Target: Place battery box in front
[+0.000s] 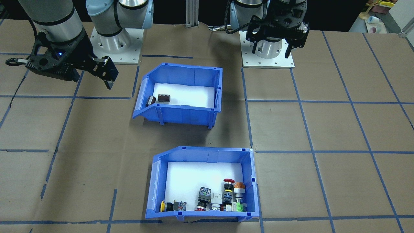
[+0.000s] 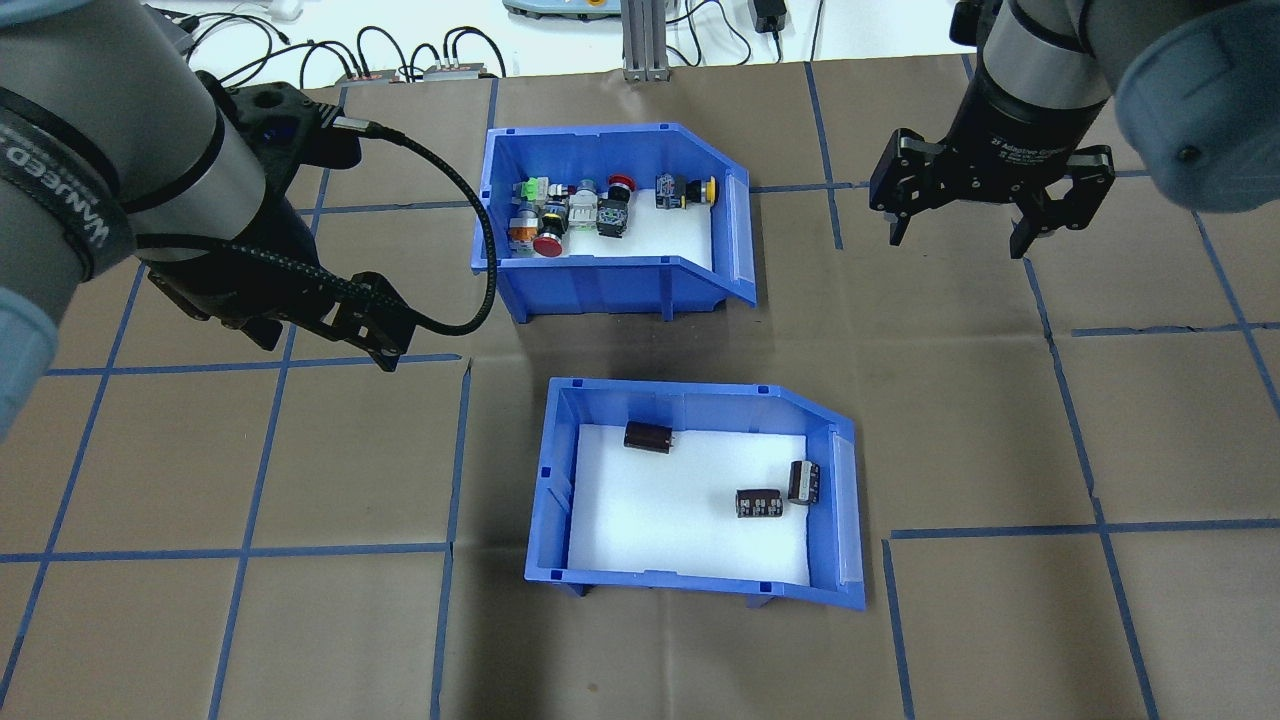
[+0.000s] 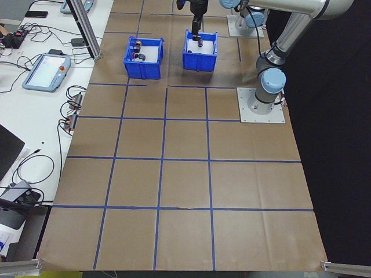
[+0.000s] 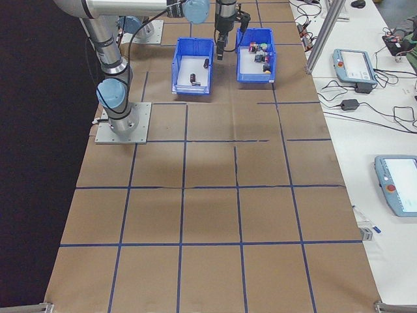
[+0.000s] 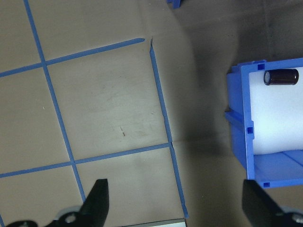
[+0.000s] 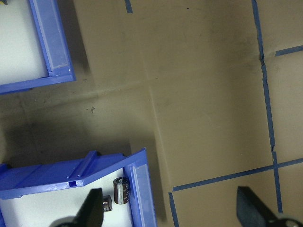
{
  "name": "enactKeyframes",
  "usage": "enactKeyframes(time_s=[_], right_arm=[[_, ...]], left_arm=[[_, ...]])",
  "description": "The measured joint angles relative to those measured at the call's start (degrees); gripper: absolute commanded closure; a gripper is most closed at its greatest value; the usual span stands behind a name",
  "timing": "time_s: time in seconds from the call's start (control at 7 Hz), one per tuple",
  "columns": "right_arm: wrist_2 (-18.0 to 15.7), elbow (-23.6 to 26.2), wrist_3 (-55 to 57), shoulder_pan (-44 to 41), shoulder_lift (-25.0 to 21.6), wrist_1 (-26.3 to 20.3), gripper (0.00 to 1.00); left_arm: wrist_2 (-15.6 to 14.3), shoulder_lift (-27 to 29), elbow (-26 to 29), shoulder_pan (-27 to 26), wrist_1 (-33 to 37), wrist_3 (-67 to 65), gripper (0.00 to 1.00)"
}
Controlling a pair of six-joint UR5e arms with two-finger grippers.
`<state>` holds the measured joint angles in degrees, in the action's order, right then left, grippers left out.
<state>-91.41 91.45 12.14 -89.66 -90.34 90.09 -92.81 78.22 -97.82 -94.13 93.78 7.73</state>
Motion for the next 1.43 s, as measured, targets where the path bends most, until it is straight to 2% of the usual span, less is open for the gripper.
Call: enactKeyframes(time_s=[1.0,1.43], right_arm=[[-0.17,0.06,-0.03,0.10,-0.04,-0.12,0.00],[-0.17,-1.69,-6.34,0.09,2.30,0.02,0.00]], left_arm=[[0.10,-0.20,-1.64,0.00,-0.52,0.00,0.01],[0.43,-0.25,-2.33,-0.13,-0.51,-1.71,0.01]])
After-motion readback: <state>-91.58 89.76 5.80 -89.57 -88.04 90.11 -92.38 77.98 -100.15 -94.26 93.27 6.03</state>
